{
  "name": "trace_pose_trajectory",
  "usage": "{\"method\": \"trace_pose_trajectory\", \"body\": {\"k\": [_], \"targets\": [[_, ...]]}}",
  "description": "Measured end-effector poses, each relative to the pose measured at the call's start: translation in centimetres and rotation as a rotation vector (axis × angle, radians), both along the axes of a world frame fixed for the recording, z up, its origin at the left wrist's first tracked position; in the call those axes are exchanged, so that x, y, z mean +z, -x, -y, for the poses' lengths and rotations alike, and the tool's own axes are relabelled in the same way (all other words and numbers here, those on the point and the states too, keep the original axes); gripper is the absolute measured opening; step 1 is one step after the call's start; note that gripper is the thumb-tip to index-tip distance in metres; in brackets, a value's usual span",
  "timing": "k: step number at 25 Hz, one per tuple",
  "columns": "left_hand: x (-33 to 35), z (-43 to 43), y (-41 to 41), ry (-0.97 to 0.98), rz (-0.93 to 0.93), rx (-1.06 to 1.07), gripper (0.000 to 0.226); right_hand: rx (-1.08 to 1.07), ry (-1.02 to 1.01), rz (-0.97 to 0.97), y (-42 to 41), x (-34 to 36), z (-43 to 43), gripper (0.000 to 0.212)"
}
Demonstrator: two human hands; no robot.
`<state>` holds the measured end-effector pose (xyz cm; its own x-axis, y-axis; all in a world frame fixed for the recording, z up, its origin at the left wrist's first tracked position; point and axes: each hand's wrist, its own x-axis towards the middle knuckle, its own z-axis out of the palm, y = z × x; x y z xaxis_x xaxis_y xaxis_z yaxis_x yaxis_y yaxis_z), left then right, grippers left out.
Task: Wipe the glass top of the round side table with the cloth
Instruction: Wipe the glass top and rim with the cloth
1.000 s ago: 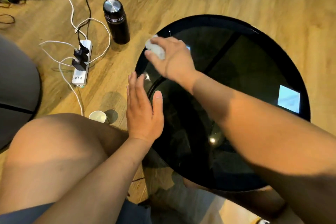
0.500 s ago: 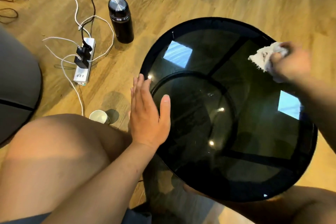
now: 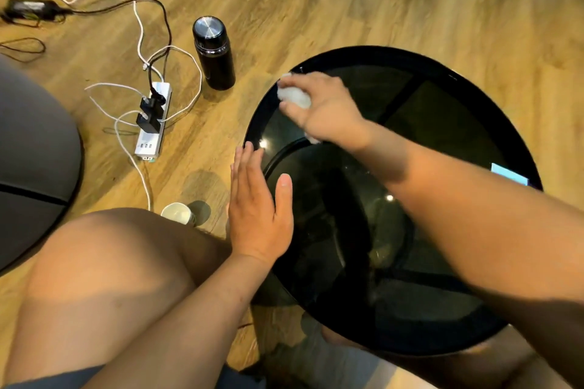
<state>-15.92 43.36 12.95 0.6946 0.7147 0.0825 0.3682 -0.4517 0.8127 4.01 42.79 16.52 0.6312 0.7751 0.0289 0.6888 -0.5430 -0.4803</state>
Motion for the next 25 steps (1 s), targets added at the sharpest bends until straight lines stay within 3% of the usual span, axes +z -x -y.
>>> {"method": "trace_pose_trajectory", "body": {"k": [4, 6, 10, 12, 15, 17, 18, 20, 23, 25], "targets": [[0.2, 0.2, 0.5, 0.127, 0.122, 0.042, 0.063, 0.293, -0.074, -0.070, 10.1, 0.5, 8.3, 0.040], [0.1, 0.3, 0.7, 0.157, 0.152, 0.011, 0.061, 0.430, -0.016, -0.064, 12.9, 1.0, 12.5, 0.046], [-0.2, 0.3, 0.7, 0.159, 0.145, 0.004, 0.059, 0.643, 0.040, 0.163, 8.5, -0.5, 11.1, 0.053], [-0.1, 0.1, 0.4, 0.123, 0.094, 0.011, 0.063, 0.552, 0.054, 0.305, 3.5, -1.3, 6.6, 0.053], [0.0, 0.0, 0.2, 0.064, 0.033, -0.003, 0.063, 0.098, 0.094, 0.461, -4.9, -0.7, 1.0, 0.044], [0.0, -0.1, 0.2, 0.063, 0.012, -0.005, 0.064, -0.199, 0.151, 0.320, -7.4, -0.5, -1.0, 0.042], [0.1, -0.2, 0.2, 0.064, 0.009, -0.006, 0.064, -0.246, 0.123, 0.252, -7.3, -0.8, -1.4, 0.043], [0.1, -0.2, 0.2, 0.063, 0.010, -0.007, 0.065, -0.177, 0.037, 0.205, -4.8, -0.7, -0.3, 0.047], [0.1, -0.1, 0.3, 0.047, 0.020, 0.000, 0.063, 0.136, -0.104, 0.125, 4.9, -0.1, 7.4, 0.046], [-0.1, -0.1, 0.3, 0.012, 0.010, -0.002, 0.063, 0.374, -0.049, 0.038, 12.7, 1.0, 14.1, 0.046]]}}
